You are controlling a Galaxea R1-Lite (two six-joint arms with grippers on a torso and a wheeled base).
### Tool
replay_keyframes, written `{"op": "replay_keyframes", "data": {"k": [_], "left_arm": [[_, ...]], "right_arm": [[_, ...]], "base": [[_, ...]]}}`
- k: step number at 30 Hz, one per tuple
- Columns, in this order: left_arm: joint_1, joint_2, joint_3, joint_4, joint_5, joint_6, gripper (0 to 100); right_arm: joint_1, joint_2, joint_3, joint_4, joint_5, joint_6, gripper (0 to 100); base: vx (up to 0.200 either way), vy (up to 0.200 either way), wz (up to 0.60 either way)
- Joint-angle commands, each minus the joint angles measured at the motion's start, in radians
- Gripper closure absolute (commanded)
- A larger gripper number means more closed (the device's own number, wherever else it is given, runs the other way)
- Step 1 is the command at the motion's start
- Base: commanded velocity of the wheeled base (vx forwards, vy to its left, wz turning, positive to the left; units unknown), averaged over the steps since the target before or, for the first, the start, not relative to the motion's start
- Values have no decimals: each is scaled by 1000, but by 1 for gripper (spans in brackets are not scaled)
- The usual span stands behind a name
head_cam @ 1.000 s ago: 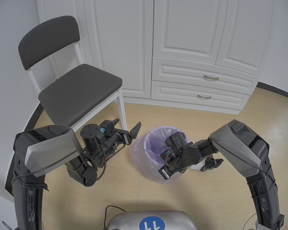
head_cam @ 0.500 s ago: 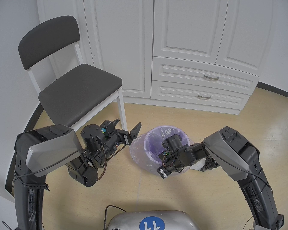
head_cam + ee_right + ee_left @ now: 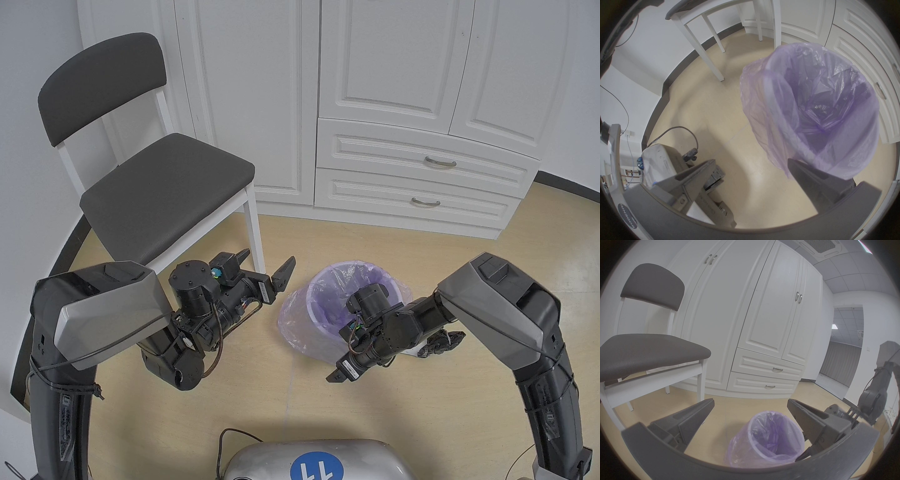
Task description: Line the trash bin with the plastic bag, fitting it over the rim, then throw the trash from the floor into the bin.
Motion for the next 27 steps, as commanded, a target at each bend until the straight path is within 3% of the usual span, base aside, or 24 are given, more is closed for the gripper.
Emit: {"op": "replay_keyframes", "data": {"k": [1,9,14,20,27], "left_arm": [[-6,-7,6,-1,0,-1,0],[-6,-17,9,-2,0,-1,0],[-6,-28,8,-2,0,-1,0],[-6,-33,8,-2,2,-1,0],[-8,-30,8,-2,2,-1,0]], "right_arm": [[1,-168,149,-13,2,0,0],[-3,-337,300,-36,-7,0,0],[-51,-373,238,-37,-24,1,0],[-75,-231,8,-36,-249,1,0],[-63,-47,-170,-34,-421,-51,0]], "base": [[0,0,0],[0,0,0],[0,0,0],[0,0,0],[0,0,0]]}}
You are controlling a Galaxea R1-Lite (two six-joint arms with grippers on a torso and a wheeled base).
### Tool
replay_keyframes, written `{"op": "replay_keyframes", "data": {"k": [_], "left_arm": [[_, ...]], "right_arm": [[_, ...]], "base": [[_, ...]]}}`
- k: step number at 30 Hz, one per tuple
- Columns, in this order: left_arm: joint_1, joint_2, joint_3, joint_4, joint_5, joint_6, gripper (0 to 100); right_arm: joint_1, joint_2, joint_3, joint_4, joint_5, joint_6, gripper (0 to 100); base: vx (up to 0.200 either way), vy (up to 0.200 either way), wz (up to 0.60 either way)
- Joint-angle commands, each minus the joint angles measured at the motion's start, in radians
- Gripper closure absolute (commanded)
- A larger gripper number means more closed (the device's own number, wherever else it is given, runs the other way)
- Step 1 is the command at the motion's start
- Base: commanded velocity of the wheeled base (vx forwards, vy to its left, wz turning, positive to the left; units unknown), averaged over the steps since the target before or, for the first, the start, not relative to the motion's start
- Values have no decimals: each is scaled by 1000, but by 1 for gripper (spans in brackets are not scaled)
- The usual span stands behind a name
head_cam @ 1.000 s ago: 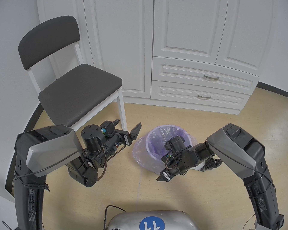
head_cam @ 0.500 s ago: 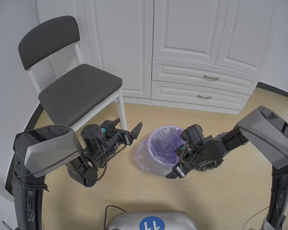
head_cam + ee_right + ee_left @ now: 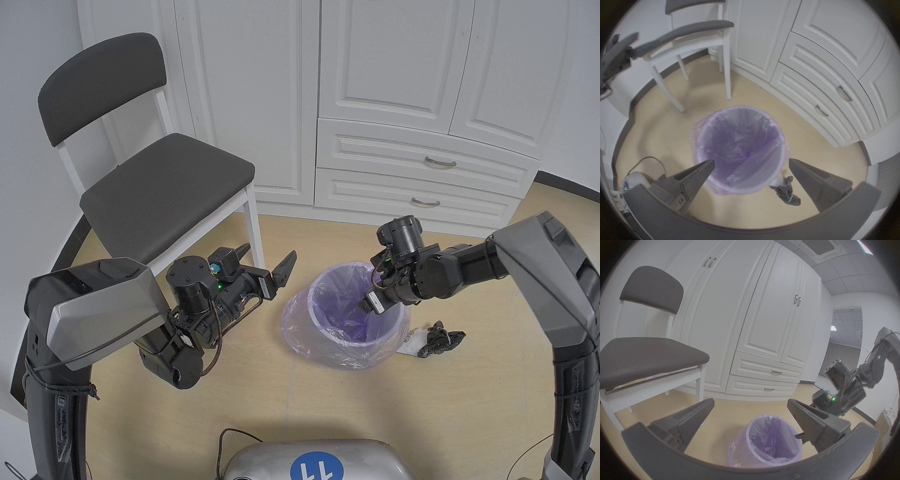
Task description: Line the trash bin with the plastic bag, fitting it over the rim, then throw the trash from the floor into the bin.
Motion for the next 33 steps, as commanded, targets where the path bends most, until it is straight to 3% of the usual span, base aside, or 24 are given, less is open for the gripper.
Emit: {"op": "replay_keyframes", "data": {"k": [1,4,8,11,14,22,33], "left_arm": [[-3,0,0,-1,0,0,0],[-3,2,0,-1,0,0,0],[-6,-3,2,-1,0,0,0],[-6,-1,2,-1,0,1,0],[-8,0,2,-1,0,1,0],[-9,-1,2,-1,0,1,0],[-9,3,0,-1,0,1,0]], "right_arm": [[11,207,-159,-1,-125,-58,0],[30,266,-214,-1,-184,-85,0],[51,301,-269,-1,-200,-91,0],[51,339,-309,-1,-297,-137,0],[51,350,-311,-1,-332,-146,0],[30,350,-291,-1,-372,-170,0],[-45,252,-173,-6,-369,-178,0]], "base": [[0,0,0],[0,0,0],[0,0,0],[0,0,0],[0,0,0],[0,0,0],[0,0,0]]}}
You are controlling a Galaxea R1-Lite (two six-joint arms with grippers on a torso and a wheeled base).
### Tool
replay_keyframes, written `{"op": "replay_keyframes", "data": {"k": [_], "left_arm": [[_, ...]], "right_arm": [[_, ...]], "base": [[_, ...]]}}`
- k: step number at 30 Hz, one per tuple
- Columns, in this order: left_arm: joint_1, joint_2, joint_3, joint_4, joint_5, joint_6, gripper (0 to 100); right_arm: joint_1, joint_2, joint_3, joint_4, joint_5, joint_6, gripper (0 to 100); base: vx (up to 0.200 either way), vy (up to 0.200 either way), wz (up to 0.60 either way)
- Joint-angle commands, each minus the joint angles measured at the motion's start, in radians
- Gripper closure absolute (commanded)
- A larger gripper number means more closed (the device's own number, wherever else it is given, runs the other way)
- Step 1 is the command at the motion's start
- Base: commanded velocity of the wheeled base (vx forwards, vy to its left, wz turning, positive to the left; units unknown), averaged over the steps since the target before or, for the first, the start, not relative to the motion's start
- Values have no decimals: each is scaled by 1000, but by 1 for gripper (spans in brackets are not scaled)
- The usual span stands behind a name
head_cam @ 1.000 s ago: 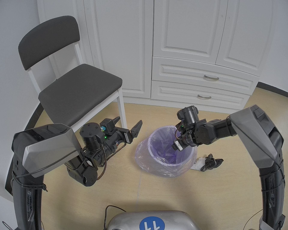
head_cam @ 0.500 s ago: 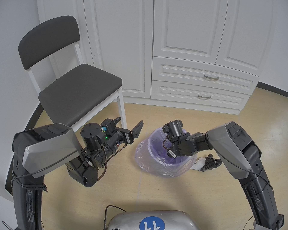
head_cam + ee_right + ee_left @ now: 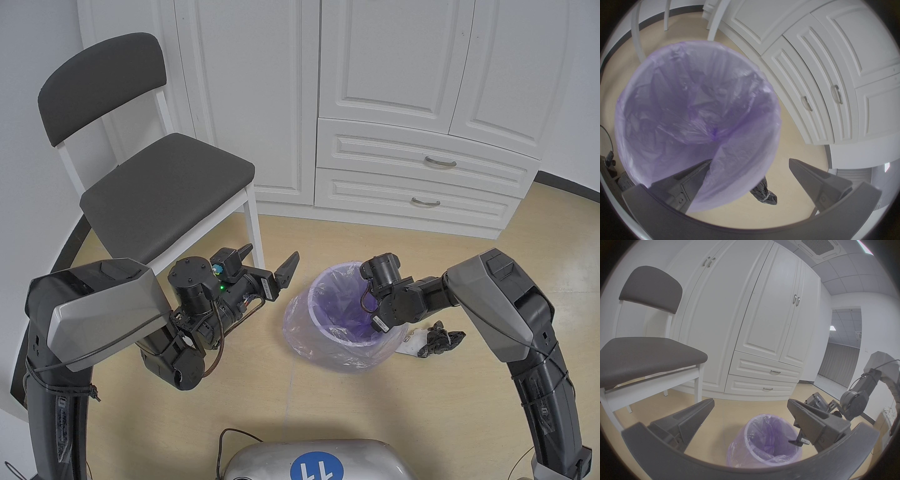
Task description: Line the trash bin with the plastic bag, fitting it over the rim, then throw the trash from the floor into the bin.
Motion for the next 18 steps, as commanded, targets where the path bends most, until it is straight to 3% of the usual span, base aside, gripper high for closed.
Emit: {"op": "replay_keyframes", "data": {"k": [1,10,18], "left_arm": [[0,3,0,0,0,0,0],[0,11,0,0,0,6,0],[-9,32,-1,0,2,6,0]], "right_arm": [[-26,-54,45,-11,11,6,0],[-71,-111,153,-65,78,58,0],[-104,-120,188,-63,176,201,0]], "base": [[0,0,0],[0,0,0],[0,0,0]]}}
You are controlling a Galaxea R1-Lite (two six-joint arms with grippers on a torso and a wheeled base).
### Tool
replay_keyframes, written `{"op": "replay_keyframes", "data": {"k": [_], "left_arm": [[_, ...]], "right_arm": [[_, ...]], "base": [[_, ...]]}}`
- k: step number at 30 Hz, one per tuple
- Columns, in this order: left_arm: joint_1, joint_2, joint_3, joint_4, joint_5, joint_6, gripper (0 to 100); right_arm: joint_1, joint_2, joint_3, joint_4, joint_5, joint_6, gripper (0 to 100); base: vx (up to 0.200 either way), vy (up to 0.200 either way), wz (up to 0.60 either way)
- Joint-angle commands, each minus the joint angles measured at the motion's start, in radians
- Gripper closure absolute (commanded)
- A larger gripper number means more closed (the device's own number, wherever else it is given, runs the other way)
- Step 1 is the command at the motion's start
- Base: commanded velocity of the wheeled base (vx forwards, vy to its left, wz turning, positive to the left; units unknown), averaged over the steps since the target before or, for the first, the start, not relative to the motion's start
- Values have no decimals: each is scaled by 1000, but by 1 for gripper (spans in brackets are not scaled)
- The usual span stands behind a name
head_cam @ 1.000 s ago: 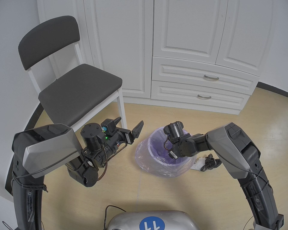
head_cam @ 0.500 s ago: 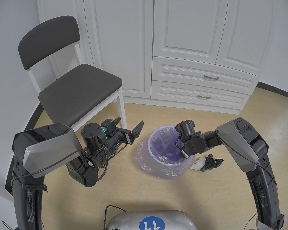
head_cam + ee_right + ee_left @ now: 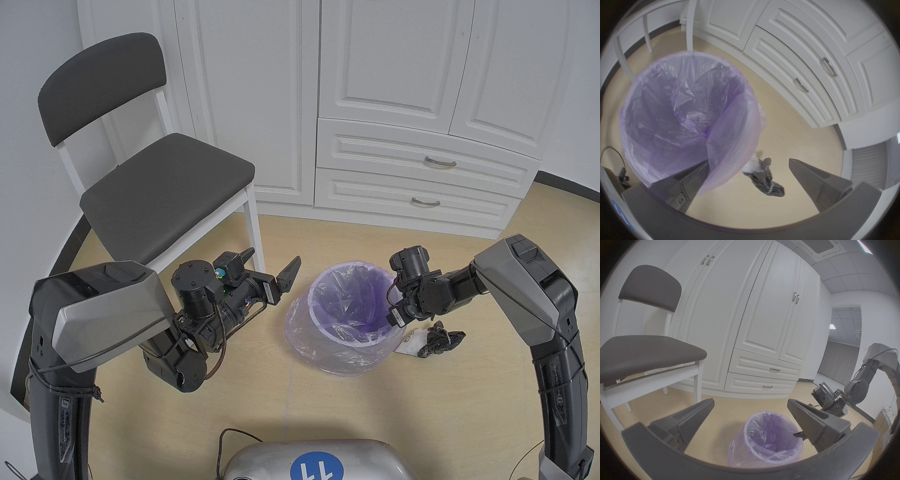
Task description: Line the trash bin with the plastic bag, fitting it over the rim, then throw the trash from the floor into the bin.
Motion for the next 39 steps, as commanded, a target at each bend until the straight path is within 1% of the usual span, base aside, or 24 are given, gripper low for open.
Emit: {"op": "replay_keyframes", "data": {"k": [1,2,3,4,8,9,10,11,14,19,23,29,33,37,38,39], "left_arm": [[-10,28,-5,0,1,1,0],[-10,34,-5,0,1,1,0],[-10,36,-5,0,1,1,0],[-13,48,-6,0,1,1,0],[-30,68,-8,0,4,1,0],[-30,68,-8,0,4,1,0],[-34,70,-8,0,4,1,0],[-36,70,-8,0,4,1,0],[-42,70,-5,0,7,1,0],[-50,65,-2,0,7,1,0],[-51,63,-3,0,7,1,0],[-59,63,3,0,9,1,0],[-59,59,3,0,9,1,0],[-59,57,3,0,9,1,0],[-57,57,3,0,9,1,0],[-59,57,3,0,9,1,0]], "right_arm": [[-14,-26,34,5,73,99,0],[-14,-34,47,5,96,131,0],[-14,-35,52,5,104,140,0],[-22,-51,80,2,142,192,0],[-40,-71,124,-1,228,303,0],[-40,-71,124,-1,228,303,0],[-49,-71,129,-1,265,350,0],[-57,-71,129,-1,291,376,0],[-77,-68,136,-2,348,427,0],[-117,-58,166,-19,411,450,0],[-134,-55,179,-67,414,450,0],[-152,-49,181,-70,426,452,0],[-169,-49,185,-65,496,461,0],[-181,-45,184,-65,518,467,0],[-181,-46,187,-62,544,473,0],[-181,-48,187,-61,553,476,0]], "base": [[0,0,0],[0,0,0],[0,0,0],[0,0,0],[0,0,0],[0,0,0],[0,0,0],[0,0,0],[0,0,0],[0,0,0],[0,0,0],[0,0,0],[0,0,0],[0,0,0],[0,0,0],[0,0,0]]}}
